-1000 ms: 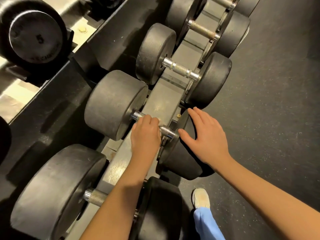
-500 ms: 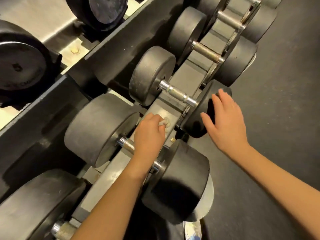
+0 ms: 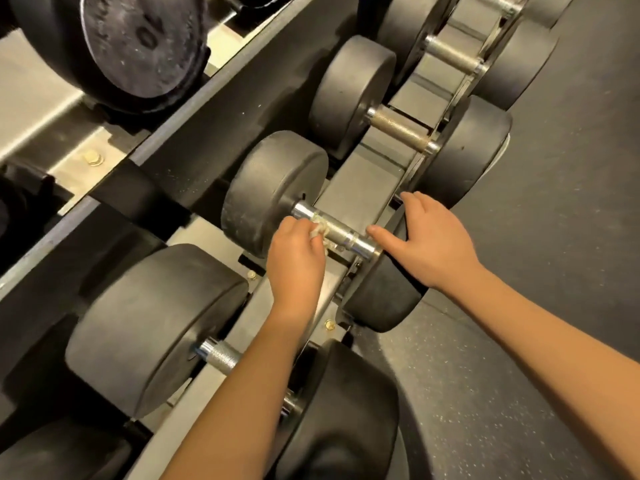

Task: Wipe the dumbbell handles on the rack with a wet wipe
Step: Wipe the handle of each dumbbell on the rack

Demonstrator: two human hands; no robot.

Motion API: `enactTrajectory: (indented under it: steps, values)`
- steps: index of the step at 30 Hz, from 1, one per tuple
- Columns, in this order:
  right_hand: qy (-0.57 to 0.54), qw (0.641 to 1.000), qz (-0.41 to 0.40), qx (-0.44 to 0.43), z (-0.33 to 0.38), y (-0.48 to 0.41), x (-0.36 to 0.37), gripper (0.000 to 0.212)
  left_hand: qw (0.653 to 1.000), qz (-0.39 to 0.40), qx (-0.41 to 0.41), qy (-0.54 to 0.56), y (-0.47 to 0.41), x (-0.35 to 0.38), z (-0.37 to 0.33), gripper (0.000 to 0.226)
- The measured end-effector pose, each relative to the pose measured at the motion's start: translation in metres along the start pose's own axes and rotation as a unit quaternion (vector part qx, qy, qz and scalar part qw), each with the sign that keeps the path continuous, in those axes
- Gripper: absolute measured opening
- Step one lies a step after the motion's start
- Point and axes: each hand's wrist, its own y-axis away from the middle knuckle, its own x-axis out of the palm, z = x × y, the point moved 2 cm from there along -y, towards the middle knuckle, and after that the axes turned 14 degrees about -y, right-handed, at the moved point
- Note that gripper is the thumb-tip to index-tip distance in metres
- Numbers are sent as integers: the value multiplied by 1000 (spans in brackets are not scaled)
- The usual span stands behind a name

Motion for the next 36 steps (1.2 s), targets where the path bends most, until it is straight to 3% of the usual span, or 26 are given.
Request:
enactTrajectory:
  steps: [5, 13, 17, 22, 27, 32, 36]
  values:
    - [-4, 1000, -16, -1, -2, 0, 5, 92, 995, -23, 40, -85, -21, 9, -6, 6]
    - [-12, 1000, -14, 8, -3, 0, 6, 94, 970, -51, 157, -180, -19, 15, -7, 27]
    - [-17, 1000, -14, 12, -2, 1, 5, 92, 965, -39, 199, -166, -24, 10, -2, 29]
    - [-14, 1000, -10, 19, -2, 2, 5, 87, 982, -34, 152, -109, -24, 16, -8, 28]
    - [-15, 999, -8, 31, -3, 1, 5, 84, 961, 44, 247, -113, -9, 25, -26, 33]
    - [-25, 999, -14, 28, -3, -1, 5, 82, 977, 33, 199, -74, -35, 20, -5, 22]
    - [-27, 999, -22, 25, -6, -1, 8, 80, 945, 59, 320, -28, 1, 29, -16, 19]
